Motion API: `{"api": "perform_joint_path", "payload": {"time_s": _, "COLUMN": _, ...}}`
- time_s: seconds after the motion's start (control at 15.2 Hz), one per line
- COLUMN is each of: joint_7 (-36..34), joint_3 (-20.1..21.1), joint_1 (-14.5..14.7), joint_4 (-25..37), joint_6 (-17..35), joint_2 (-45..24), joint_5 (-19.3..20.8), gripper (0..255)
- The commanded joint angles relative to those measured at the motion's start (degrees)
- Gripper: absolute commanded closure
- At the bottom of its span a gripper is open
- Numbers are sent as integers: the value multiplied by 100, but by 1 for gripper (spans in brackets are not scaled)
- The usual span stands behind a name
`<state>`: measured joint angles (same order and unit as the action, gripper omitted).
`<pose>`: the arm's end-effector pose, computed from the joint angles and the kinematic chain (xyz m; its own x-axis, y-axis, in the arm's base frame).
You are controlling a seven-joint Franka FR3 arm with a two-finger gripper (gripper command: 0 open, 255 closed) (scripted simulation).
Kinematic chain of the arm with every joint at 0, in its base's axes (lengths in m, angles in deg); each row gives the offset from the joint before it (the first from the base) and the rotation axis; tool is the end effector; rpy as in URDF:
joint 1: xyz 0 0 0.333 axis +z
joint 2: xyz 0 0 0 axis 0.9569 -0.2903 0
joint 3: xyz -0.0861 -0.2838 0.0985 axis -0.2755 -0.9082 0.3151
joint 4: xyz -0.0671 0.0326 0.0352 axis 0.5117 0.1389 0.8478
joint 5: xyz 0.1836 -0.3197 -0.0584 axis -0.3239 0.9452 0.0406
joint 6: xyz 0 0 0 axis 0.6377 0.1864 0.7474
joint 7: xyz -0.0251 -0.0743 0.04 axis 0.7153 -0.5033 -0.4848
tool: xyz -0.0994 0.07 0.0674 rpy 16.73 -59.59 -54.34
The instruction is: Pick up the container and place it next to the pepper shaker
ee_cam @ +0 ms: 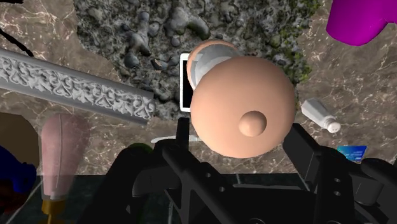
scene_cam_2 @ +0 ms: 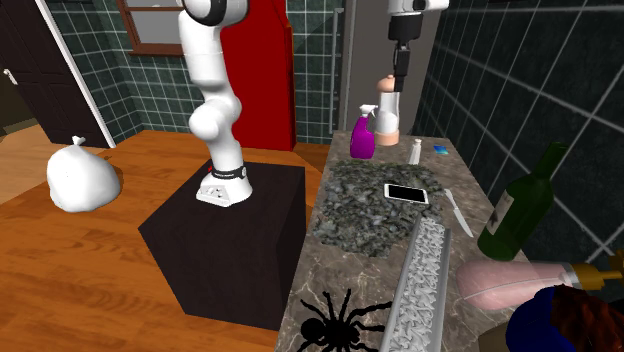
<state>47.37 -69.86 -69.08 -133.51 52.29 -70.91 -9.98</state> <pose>0.5415 -0.0236 0.5837 0.9951 -0.0750 0.0643 -0.0746 -0.9972 -0.0095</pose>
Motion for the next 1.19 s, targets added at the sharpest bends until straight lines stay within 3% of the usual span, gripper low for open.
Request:
{"api": "perform_joint_path", "payload": {"time_s": 0.0, "joint_7": -259, "joint_3": 127, "joint_1": 123, "joint_4": 4, "joint_6": 25, "joint_2": -27, "joint_5": 12, "gripper": 255}}
{"api": "perform_joint_path", "payload": {"time_s": 0.59, "joint_7": -1408, "joint_3": 677, "joint_1": 717, "joint_4": 506, "joint_6": 79, "joint_2": -586, "joint_5": 85, "gripper": 255}}
{"api": "perform_joint_path", "payload": {"time_s": 1.12, "joint_7": -2362, "joint_3": 1067, "joint_1": 1289, "joint_4": 1553, "joint_6": -77, "joint_2": -1491, "joint_5": 244, "gripper": 255}}
